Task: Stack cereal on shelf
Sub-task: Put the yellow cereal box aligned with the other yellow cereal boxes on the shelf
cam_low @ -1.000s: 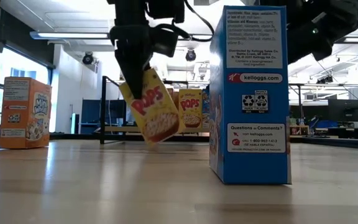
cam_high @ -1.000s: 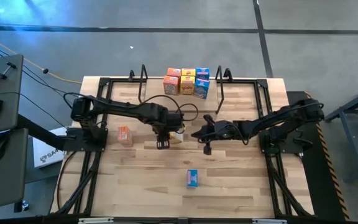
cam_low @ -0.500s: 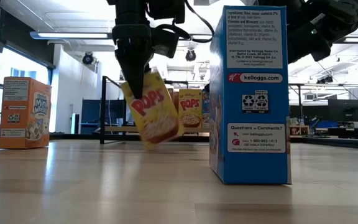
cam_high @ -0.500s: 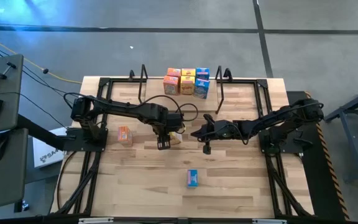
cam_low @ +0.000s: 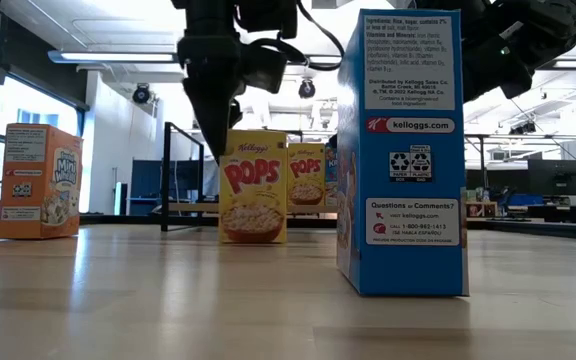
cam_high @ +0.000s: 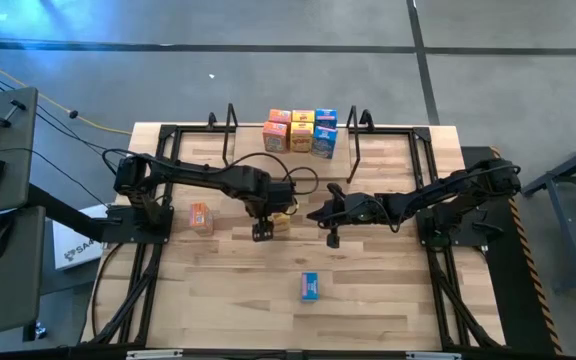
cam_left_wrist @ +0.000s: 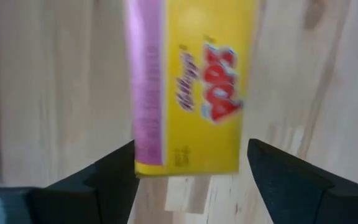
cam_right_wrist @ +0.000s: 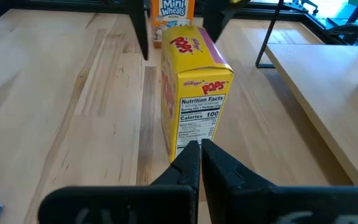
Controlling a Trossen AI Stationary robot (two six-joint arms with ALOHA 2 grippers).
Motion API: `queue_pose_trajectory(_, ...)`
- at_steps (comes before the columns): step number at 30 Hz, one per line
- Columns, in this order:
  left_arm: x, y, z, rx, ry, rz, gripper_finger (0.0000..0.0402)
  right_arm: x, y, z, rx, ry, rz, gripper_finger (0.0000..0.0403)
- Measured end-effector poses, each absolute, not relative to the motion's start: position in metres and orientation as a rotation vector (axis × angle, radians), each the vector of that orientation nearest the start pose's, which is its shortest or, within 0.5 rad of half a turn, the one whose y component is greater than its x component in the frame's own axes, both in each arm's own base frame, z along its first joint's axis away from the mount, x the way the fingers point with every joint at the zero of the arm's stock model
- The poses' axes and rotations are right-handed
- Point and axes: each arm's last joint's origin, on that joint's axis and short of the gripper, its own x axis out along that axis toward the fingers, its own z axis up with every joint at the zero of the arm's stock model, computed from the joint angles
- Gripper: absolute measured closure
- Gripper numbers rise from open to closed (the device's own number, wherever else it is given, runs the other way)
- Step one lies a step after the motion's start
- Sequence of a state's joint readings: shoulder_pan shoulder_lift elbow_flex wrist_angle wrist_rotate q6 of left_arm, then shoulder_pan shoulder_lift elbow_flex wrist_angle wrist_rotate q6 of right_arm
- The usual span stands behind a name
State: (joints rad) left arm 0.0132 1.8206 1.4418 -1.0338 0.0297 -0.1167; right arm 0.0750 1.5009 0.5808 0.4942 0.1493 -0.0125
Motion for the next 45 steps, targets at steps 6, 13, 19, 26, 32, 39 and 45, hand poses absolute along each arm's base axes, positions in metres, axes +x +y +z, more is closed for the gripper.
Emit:
queue_pose_trajectory(6, 0.349, -0.008, 0.229, -0.031, 1.425, 0.063, 0.0135, 0.285, 0.014, 0.169, -0.088, 0.425, -0.074, 0.0403)
queue_pose_trajectory(13, 0.34, -0.019, 0.25, -0.021, 1.348, 0.119, 0.0221, 0.285, 0.014, 0.169, -0.088, 0.425, -0.077, 0.0403)
queue_pose_trajectory(19, 0.325, -0.035, 0.281, 0.05, 1.156, 0.139, 0.0325, 0.285, 0.014, 0.169, -0.085, 0.427, -0.077, 0.0403)
queue_pose_trajectory(26, 0.295, -0.04, 0.294, -0.052, 0.855, 0.133, 0.0397, 0.285, 0.014, 0.168, -0.045, 0.431, -0.083, 0.0403)
queue_pose_trajectory(32, 0.268, -0.037, 0.285, -0.26, 0.665, 0.178, 0.0388, 0.285, 0.014, 0.168, -0.031, 0.433, -0.086, 0.0402)
queue_pose_trajectory(39, 0.264, -0.027, 0.257, -0.264, 0.67, 0.273, 0.0396, 0.284, 0.012, 0.168, -0.012, 0.439, -0.101, 0.0382)
queue_pose_trajectory(45, 0.243, -0.032, 0.258, -0.201, 0.495, 0.212, 0.0398, 0.285, 0.012, 0.168, 0.005, 0.454, -0.106, 0.0297)
